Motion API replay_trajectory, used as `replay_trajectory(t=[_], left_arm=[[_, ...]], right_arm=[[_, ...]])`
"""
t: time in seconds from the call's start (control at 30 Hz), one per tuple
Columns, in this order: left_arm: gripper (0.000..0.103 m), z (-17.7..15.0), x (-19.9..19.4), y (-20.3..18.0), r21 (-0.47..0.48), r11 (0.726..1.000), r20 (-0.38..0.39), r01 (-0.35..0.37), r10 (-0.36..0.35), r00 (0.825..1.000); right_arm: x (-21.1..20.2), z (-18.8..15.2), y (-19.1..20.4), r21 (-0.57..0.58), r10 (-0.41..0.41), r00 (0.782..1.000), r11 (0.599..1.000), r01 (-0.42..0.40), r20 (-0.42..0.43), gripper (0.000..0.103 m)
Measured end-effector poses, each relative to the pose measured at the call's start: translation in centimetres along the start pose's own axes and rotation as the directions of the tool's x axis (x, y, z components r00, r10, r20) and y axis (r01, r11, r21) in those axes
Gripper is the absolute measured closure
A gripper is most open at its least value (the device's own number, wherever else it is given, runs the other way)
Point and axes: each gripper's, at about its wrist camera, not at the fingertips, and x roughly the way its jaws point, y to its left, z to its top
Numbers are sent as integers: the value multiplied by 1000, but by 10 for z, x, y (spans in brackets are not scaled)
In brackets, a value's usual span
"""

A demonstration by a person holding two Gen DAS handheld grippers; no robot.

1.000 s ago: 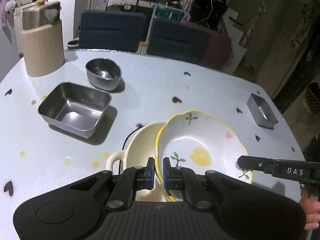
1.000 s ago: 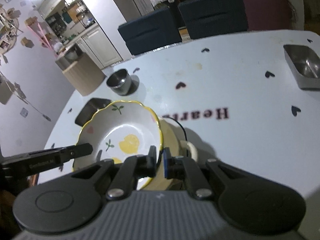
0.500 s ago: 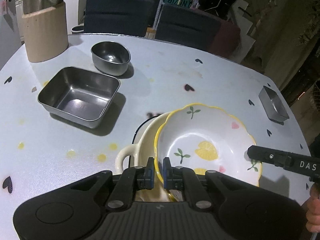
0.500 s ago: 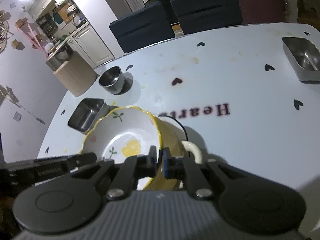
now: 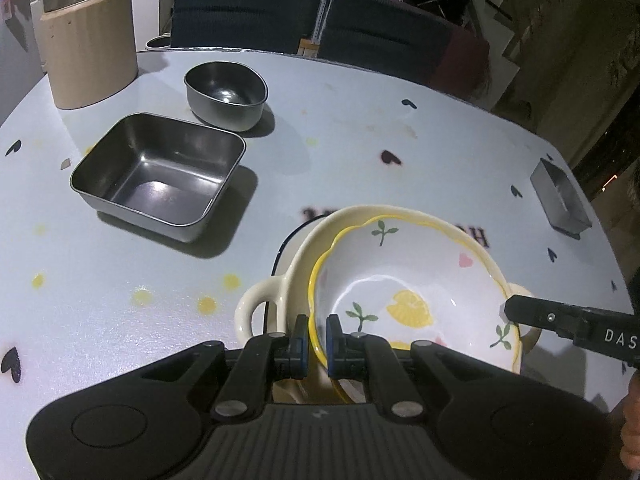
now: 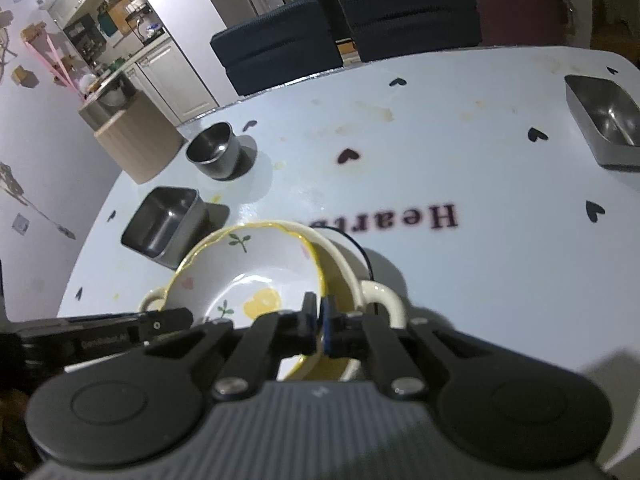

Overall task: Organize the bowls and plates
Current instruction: 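Carry the floral bowl with both grippers over the cream bowl, then lower the floral bowl into the cream bowl and open both grippers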

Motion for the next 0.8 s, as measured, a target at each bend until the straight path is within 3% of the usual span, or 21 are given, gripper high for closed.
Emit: replay_trajectory(t=[0.07, 0.13, 0.17, 0.23, 0.3, 0.47, 0.8], left_arm=[[95, 0, -2, -3, 13, 1000, 16, 26, -27, 1000], [95, 0, -5, -9, 32, 999, 29, 38, -39, 999], [95, -1, -4, -11, 37, 999, 21, 35, -36, 999], [95, -3, 1, -12, 37, 999, -6, 26, -26, 1000], [95, -4, 4, -10, 34, 999, -25, 18, -17, 1000], [95, -4, 4, -5, 16, 999, -23, 29, -28, 999], [95, -4, 3, -5, 14, 999, -27, 34, -34, 999]], right_arm=[[0, -1, -1, 1, 4, 1000, 1000, -4, -5, 103], [-6, 1, 2, 18, 137, 991, 990, -137, 12, 103], [-11, 1, 9, -23, 150, 988, 989, -149, 31, 103], [-15, -2, 21, -86, 126, 991, 989, -121, 53, 103], [-12, -4, 20, -65, 151, 988, 987, -149, 28, 103], [-7, -2, 8, -20, 124, 992, 992, -124, 3, 103], [-9, 1, -19, 78, 36, 999, 996, -35, -13, 100]])
